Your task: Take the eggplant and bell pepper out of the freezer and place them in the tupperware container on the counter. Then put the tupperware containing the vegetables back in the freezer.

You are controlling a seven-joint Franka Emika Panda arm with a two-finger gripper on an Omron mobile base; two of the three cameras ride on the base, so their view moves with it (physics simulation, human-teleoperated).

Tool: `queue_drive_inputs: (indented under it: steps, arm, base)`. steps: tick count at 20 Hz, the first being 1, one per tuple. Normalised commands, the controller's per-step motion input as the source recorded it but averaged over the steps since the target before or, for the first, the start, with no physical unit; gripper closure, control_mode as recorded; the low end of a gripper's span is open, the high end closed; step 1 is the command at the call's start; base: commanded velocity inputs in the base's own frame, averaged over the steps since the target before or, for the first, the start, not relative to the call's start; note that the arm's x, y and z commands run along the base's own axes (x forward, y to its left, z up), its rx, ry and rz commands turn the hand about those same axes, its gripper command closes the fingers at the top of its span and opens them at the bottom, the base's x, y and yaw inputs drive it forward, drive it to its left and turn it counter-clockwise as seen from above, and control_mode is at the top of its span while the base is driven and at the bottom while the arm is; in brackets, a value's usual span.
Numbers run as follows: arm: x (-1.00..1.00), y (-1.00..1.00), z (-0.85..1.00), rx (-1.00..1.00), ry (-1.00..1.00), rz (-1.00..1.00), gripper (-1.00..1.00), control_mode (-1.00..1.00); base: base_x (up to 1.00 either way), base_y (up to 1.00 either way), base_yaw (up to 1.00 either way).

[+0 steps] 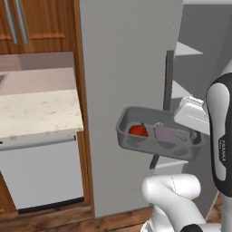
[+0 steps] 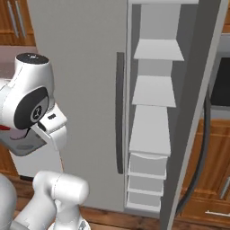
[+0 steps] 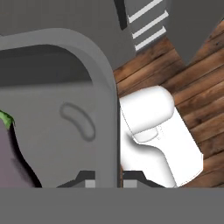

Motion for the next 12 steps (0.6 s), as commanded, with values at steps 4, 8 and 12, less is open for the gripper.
queue_drive_inputs:
  steps: [4, 8, 12]
  arm:
    - [0.0, 0.0, 0.0, 0.0, 0.0, 0.0, 1.0, 1.0]
    - [0.0, 0.0, 0.0, 0.0, 0.0, 0.0, 1.0, 1.0]
    - [0.0, 0.0, 0.0, 0.0, 0.0, 0.0, 1.0, 1.0]
  base:
    - [0.06, -0.51, 0.01]
    - [0.3, -0.36, 0.04]
    - [0.36, -0.41, 0.04]
